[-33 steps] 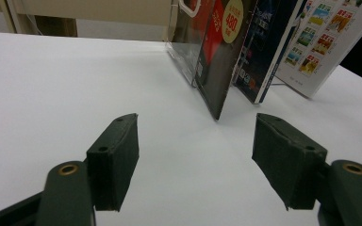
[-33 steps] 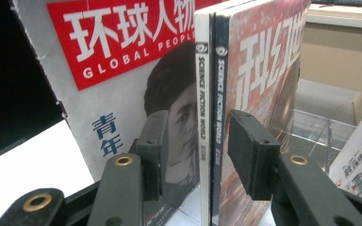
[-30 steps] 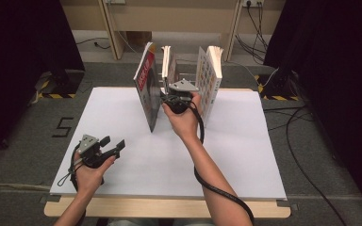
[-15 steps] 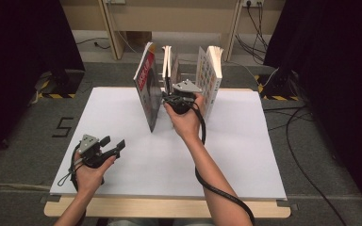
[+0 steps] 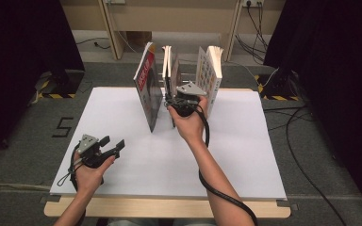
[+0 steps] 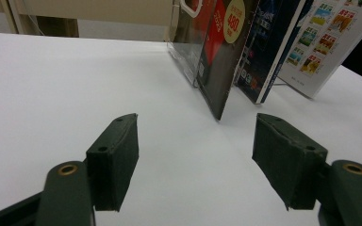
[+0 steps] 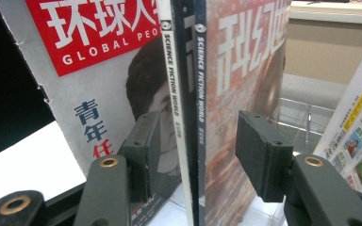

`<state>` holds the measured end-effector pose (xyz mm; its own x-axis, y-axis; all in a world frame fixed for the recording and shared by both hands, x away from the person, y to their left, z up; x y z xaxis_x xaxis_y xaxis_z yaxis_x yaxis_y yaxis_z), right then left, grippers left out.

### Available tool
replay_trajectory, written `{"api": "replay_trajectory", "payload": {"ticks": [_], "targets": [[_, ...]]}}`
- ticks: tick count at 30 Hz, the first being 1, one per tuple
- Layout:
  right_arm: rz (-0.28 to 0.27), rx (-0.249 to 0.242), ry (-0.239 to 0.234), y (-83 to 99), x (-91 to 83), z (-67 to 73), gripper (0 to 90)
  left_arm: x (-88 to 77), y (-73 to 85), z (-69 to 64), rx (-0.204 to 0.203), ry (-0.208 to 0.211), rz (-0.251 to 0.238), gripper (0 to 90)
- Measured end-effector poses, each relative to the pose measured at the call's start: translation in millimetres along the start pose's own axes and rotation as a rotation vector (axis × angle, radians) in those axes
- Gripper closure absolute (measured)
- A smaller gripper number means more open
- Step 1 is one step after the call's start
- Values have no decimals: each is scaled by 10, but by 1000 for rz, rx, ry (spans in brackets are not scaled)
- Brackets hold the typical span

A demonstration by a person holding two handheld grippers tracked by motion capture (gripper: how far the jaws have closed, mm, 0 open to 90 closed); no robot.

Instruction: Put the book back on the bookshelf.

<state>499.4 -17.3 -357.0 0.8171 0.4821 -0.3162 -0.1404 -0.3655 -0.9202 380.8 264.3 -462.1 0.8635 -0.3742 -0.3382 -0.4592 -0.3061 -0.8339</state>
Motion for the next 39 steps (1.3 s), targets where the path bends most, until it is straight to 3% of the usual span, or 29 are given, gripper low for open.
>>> {"api": "replay_trajectory", "payload": {"ticks": [22,39], "targets": [[20,-9,4,184,-219,-89,507,-14,-4,9,2,-9,1,312],[60,0,28,468,-503,-297,506,-6,21,27,0,-15,9,304]]}}
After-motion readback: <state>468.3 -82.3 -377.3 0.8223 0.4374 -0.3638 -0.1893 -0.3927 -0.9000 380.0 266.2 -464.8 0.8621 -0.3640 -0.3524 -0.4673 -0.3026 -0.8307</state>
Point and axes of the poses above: each handheld gripper's, and its own axes: x roughly forward along the jaws, y roughly out of its underside, z roughly to its left, the point moved 2 cm from there along x, roughly forward along the jaws, and after that the axes turned 15 degrees about -x, right-handed, at the moved point
